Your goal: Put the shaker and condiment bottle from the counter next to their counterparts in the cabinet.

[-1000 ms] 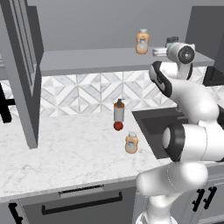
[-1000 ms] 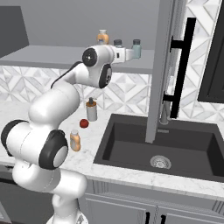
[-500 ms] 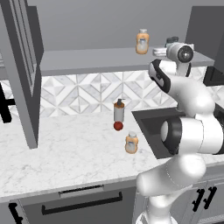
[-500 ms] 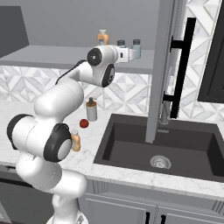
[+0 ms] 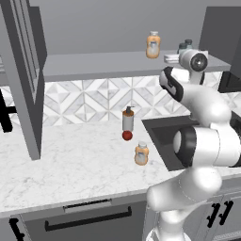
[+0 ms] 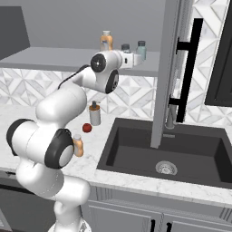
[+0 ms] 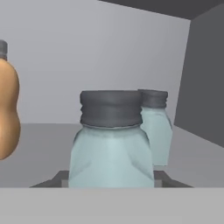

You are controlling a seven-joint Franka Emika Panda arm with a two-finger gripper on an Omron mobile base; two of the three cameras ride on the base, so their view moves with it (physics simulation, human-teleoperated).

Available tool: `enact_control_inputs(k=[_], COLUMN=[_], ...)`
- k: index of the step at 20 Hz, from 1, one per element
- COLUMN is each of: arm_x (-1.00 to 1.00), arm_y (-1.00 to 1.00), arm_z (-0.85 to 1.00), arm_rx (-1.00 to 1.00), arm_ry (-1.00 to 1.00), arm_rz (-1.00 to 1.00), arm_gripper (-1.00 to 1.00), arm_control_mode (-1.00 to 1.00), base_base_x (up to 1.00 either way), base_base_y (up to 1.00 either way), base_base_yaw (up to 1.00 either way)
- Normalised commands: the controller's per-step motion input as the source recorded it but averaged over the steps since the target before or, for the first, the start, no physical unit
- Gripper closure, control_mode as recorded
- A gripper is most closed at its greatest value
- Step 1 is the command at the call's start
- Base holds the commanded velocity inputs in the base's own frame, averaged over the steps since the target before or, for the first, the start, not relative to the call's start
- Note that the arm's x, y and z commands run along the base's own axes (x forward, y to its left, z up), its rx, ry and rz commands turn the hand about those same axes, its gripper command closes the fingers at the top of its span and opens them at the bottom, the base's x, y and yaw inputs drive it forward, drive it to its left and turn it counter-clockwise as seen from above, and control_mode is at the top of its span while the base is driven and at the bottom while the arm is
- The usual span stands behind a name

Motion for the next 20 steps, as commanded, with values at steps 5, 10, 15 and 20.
enact_control_inputs(k=[5,10,15,20], arm_x=[0.26,0.13,0.00,0.00], arm_y=[0.00,0.00,0.00,-0.11], arm_z=[0.00,-0.14,-0.30,-0.24], arm_rx=[0.00,0.01,0.06,0.11], arm_ry=[0.00,0.00,0.00,0.00], arm_rz=[0.00,0.00,0.00,0.00], arm_gripper=[1.00,1.00,-1.00,-1.00], arm_control_mode=[-1.00,-1.00,-1.00,-1.00], base_base_x=[0.00,0.00,0.00,0.00], base_base_y=[0.00,0.00,0.00,0.00], base_base_yaw=[0.00,0.00,0.00,0.00])
